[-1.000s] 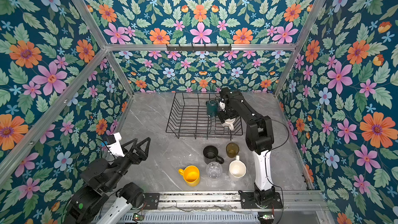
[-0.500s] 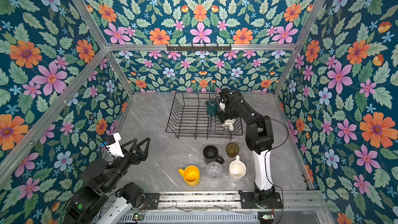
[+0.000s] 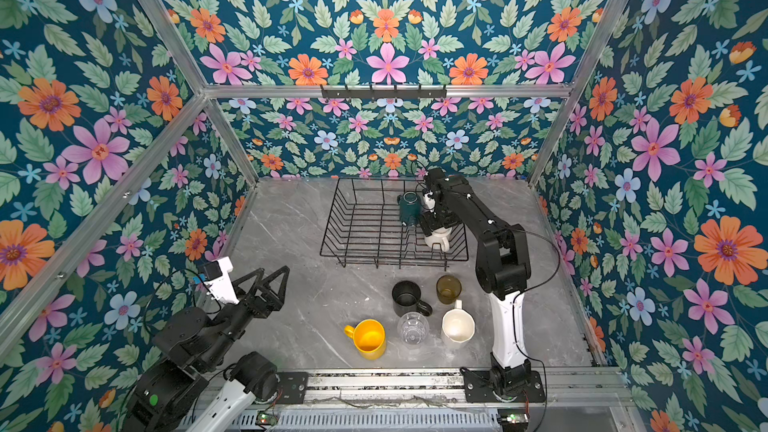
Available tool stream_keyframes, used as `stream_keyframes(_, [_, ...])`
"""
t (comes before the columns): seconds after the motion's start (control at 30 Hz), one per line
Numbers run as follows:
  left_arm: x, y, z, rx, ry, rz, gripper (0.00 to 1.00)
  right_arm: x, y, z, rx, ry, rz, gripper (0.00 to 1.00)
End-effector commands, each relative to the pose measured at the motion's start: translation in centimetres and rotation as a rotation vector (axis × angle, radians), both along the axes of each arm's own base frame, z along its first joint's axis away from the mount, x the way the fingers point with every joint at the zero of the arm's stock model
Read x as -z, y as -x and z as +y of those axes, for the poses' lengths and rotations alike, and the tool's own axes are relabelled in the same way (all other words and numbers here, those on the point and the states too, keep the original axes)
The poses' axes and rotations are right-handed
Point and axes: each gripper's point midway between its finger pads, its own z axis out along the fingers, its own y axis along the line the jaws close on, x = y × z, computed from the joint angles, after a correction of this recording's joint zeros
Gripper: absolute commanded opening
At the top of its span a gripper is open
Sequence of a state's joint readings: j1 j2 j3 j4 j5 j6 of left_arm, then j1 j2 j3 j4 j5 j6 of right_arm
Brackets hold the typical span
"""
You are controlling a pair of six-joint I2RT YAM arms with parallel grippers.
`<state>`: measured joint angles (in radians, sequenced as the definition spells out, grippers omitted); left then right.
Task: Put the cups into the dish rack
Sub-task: 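Open the right gripper and lift it off the white mug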
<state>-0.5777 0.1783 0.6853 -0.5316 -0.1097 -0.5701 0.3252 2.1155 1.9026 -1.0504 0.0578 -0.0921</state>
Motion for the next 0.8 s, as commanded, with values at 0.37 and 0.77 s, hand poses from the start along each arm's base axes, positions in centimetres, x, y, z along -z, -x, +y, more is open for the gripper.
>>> stream_keyframes(0.37, [-0.1, -0.1, 0.0, -0.006, 0.019, -0.008, 1.0, -8.2, 0.6, 0.6, 0.083, -0.101, -0.192, 0.95])
stream_keyframes(0.77, [0.5, -0.3, -0.4, 0.009, -0.014, 0.036, 1.0, -15.4, 8.6, 4.4, 0.11, -0.445, -0.33, 0.95])
